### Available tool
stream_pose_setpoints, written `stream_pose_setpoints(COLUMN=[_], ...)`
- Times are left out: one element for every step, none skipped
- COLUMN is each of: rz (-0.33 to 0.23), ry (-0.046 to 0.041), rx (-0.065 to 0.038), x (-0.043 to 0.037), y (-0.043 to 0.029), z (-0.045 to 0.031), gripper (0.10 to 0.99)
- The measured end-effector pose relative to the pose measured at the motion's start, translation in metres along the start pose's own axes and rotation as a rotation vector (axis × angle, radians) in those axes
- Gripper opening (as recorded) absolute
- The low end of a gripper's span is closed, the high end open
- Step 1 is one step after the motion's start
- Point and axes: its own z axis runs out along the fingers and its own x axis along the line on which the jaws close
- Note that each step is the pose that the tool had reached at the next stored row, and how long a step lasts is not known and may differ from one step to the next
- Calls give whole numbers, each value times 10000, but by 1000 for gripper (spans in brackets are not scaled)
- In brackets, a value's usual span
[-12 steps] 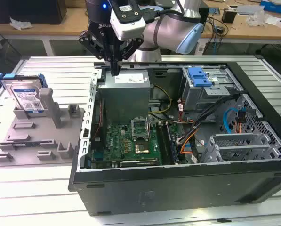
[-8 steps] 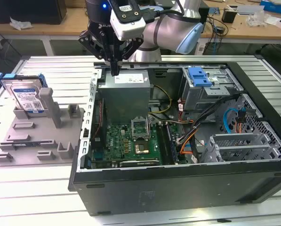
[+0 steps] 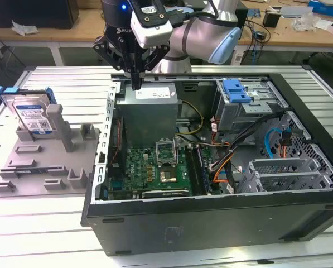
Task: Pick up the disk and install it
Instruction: 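Reach for the disk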
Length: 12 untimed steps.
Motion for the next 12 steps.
stream_pose_setpoints(rz=[0,3,1,1,0,-1,0,2,0,0,0,2], ry=[1,2,2,4,4,5,4,3,3,4,4,5], rx=[0,1,-1,0,0,0,0,-1,-1,0,0,1], x=[0,5,28,72,115,156,194,231,271,326,404,486], y=[0,0,0,1,3,5,10,17,26,39,60,85], z=[0,1,4,4,5,5,6,7,8,8,10,11], gripper=[106,106,106,106,106,106,106,106,106,106,106,106])
